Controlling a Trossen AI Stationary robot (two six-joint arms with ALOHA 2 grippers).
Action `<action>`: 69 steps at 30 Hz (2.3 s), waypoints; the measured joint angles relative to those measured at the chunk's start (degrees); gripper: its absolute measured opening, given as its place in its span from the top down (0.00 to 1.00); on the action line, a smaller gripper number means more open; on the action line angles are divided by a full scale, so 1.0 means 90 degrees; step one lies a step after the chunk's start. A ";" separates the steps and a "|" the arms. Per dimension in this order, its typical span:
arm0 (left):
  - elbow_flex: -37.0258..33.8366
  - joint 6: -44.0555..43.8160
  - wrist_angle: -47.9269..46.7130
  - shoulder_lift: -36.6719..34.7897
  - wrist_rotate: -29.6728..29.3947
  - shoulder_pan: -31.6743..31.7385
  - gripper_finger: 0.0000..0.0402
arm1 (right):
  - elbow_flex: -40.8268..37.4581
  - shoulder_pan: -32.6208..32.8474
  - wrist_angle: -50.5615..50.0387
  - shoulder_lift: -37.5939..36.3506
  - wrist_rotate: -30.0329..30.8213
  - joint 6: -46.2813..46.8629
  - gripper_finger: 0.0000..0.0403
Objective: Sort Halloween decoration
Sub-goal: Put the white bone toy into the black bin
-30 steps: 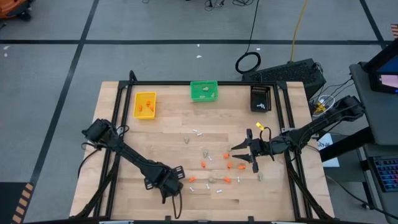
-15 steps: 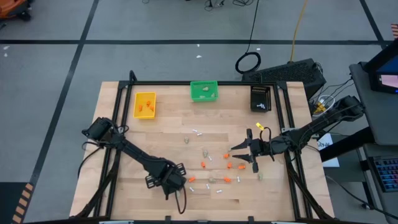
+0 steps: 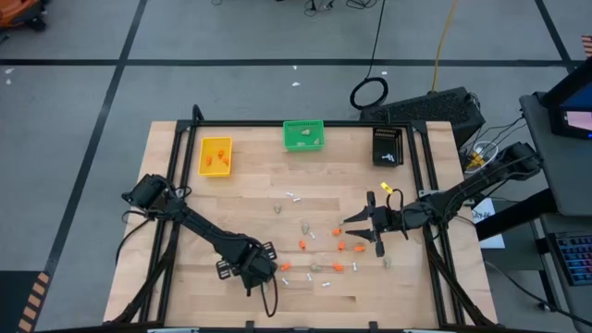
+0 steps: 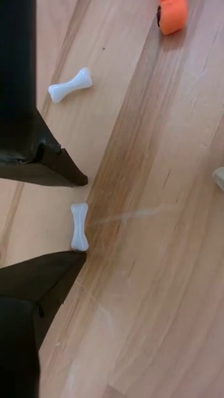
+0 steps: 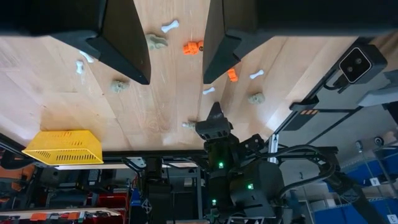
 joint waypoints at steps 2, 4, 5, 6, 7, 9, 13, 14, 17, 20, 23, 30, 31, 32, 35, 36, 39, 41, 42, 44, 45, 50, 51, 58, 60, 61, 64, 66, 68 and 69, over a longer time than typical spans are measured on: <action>0.0000 0.0000 -0.0002 0.0000 0.0000 0.0000 0.61 | 0.0000 0.0000 0.0000 0.0000 -0.0002 0.0000 0.67; 0.0000 -0.0002 -0.0001 0.0000 0.0000 0.0000 0.62 | 0.0000 0.0000 0.0000 0.0000 -0.0002 0.0000 0.67; 0.0000 -0.0002 -0.0002 0.0000 0.0000 0.0000 0.63 | 0.0000 0.0002 0.0000 0.0000 -0.0002 0.0000 0.67; 0.0000 -0.0002 -0.0002 0.0000 0.0000 0.0000 0.63 | 0.0000 0.0001 0.0000 0.0000 -0.0002 0.0000 0.67; 0.0000 -0.0005 -0.0002 0.0000 0.0000 -0.0009 0.63 | 0.0000 0.0002 0.0000 0.0000 -0.0002 0.0000 0.67; 0.0000 -0.0007 -0.0002 0.0000 -0.0004 -0.0037 0.64 | -0.0001 0.0001 -0.0004 0.0000 -0.0002 0.0000 0.67; 0.0000 -0.0010 -0.0010 0.0000 -0.0058 -0.0124 0.64 | -0.0002 0.0000 -0.0025 0.0000 -0.0002 0.0000 0.67; 0.0000 -0.0009 -0.0010 0.0000 -0.0068 -0.0145 0.64 | -0.0002 0.0001 -0.0027 0.0000 -0.0002 0.0000 0.67; 0.0000 -0.0010 -0.0010 0.0000 -0.0075 -0.0195 0.64 | -0.0002 0.0000 -0.0026 0.0000 -0.0002 0.0000 0.67; 0.0000 -0.0010 -0.0007 0.0000 -0.0073 -0.0211 0.64 | -0.0002 0.0000 -0.0026 0.0000 -0.0002 0.0000 0.67; 0.0000 -0.0007 -0.0007 0.0000 -0.0070 -0.0209 0.64 | -0.0002 0.0001 -0.0027 0.0000 -0.0002 0.0000 0.67; 0.0000 -0.0005 -0.0004 0.0000 -0.0058 -0.0209 0.64 | -0.0002 0.0000 -0.0027 0.0000 -0.0002 0.0000 0.67; 0.0000 -0.0005 -0.0003 0.0000 -0.0058 -0.0209 0.64 | -0.0002 0.0000 -0.0027 0.0000 -0.0002 0.0000 0.67; 0.0000 -0.0005 -0.0002 0.0000 -0.0061 -0.0209 0.64 | -0.0002 0.0000 -0.0027 0.0000 -0.0002 0.0000 0.67; 0.0000 -0.0005 0.0000 0.0000 -0.0058 -0.0209 0.67 | -0.0002 0.0001 -0.0027 0.0000 -0.0002 0.0000 0.67; 0.0000 -0.0003 -0.0002 0.0000 -0.0058 -0.0209 0.68 | -0.0002 0.0001 -0.0027 0.0000 -0.0002 0.0000 0.67; 0.0000 0.0001 -0.0005 0.0000 -0.0062 -0.0209 0.72 | -0.0002 0.0000 -0.0027 0.0000 -0.0002 0.0000 0.67; 0.0000 0.0002 -0.0007 0.0000 -0.0063 -0.0209 0.74 | -0.0002 0.0000 -0.0027 0.0000 -0.0002 0.0000 0.67; 0.0000 0.0002 -0.0007 0.0000 -0.0063 -0.0209 0.75 | -0.0002 0.0000 -0.0027 0.0000 -0.0002 0.0000 0.67; 0.0000 0.0000 -0.0005 0.0000 -0.0063 -0.0209 0.76 | -0.0002 0.0000 -0.0027 0.0000 -0.0002 0.0000 0.67; 0.0000 0.0000 -0.0005 0.0000 -0.0063 -0.0209 0.76 | -0.0002 0.0000 -0.0027 0.0000 -0.0002 0.0000 0.67; 0.0000 -0.0002 -0.0004 0.0000 -0.0063 -0.0209 0.76 | -0.0002 0.0000 -0.0027 0.0000 -0.0002 0.0000 0.67; 0.0000 -0.0002 -0.0003 0.0000 -0.0063 -0.0209 0.76 | -0.0002 0.0001 -0.0027 0.0000 -0.0002 0.0000 0.67; 0.0000 -0.0015 -0.0002 -0.0015 -0.0171 -0.0214 0.76 | -0.0002 0.0001 -0.0029 0.0000 -0.0002 0.0000 0.67; -0.0002 -0.0017 0.0000 -0.0047 -0.0195 -0.0214 0.76 | -0.0002 0.0001 -0.0032 0.0000 -0.0002 0.0000 0.67; -0.0003 -0.0019 -0.0002 -0.0065 -0.0221 -0.0214 0.76 | -0.0002 0.0000 -0.0032 0.0000 -0.0002 0.0000 0.67; -0.0007 -0.0025 0.0000 -0.0188 -0.0285 -0.0216 0.76 | -0.0002 0.0000 -0.0040 0.0000 -0.0002 0.0000 0.67; -0.0005 -0.0024 0.0000 -0.0241 -0.0306 -0.0216 0.76 | -0.0002 0.0000 -0.0051 0.0000 -0.0002 0.0000 0.67; -0.0005 -0.0027 -0.0002 -0.0249 -0.0331 -0.0214 0.76 | -0.0002 0.0000 -0.0053 0.0000 -0.0002 0.0002 0.67; -0.0005 -0.0030 -0.0004 -0.0255 -0.0336 -0.0214 0.76 | -0.0002 0.0000 -0.0061 0.0000 -0.0002 0.0002 0.67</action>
